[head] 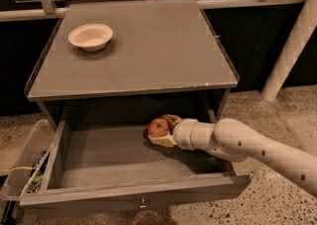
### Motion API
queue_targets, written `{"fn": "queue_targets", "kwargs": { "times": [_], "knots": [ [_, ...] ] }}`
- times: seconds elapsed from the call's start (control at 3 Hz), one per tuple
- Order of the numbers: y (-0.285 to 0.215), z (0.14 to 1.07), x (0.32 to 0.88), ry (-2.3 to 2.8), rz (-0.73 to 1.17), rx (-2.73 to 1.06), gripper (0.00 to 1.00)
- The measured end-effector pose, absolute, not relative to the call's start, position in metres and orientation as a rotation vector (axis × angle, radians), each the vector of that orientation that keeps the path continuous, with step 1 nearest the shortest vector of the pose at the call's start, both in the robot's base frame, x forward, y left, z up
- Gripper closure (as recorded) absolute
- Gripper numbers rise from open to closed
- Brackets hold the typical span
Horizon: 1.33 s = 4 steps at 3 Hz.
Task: Place apple into top drawer
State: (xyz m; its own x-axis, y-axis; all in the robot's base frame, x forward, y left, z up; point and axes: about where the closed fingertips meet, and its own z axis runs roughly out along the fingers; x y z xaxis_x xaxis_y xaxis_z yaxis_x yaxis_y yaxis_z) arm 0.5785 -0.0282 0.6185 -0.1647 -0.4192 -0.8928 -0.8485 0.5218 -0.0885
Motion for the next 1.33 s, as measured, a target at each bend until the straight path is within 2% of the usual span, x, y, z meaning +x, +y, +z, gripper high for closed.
{"fn": "queue_targets", "kwargs": {
  "times": [0.33, 1.33],
  "knots": [
    [-0.0277, 0.6178, 0.5790, 1.779, 0.558, -1.061, 0.84],
    [-0.0276, 0.6178, 0.5790, 1.779, 0.558, -1.061, 0.14]
  ]
}}
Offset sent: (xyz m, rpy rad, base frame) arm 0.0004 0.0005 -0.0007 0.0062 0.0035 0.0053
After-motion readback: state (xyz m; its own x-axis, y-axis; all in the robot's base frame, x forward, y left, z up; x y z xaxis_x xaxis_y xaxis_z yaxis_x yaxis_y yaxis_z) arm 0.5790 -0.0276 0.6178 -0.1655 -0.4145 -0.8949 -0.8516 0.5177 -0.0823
